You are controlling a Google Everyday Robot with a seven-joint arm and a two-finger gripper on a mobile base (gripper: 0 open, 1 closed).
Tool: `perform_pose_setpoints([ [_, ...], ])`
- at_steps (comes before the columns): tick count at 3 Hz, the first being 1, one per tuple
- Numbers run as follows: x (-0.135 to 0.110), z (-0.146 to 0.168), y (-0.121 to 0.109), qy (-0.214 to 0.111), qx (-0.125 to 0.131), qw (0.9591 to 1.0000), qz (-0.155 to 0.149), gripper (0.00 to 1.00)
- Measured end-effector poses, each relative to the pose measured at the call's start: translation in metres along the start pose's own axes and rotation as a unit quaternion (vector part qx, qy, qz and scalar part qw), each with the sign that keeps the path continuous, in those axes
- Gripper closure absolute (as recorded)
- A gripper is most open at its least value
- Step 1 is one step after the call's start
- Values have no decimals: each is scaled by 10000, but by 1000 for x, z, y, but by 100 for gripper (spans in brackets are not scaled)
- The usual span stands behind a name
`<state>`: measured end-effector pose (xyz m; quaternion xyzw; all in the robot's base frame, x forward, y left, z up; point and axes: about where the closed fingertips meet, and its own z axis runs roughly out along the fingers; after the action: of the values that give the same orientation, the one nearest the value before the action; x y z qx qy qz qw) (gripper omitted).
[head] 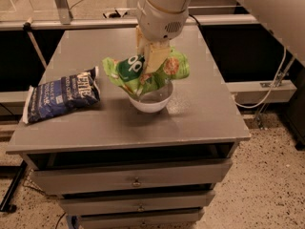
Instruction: Place green rice chip bag into white bowl
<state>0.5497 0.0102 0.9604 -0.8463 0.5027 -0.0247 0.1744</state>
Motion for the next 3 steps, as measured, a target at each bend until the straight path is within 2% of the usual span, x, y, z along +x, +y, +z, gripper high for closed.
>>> perform_pose_setpoints([
  [2,-2,1,-2,-8,35,10000,-16,7],
  [3,-3,1,-3,-11,48,10000,-22,0],
])
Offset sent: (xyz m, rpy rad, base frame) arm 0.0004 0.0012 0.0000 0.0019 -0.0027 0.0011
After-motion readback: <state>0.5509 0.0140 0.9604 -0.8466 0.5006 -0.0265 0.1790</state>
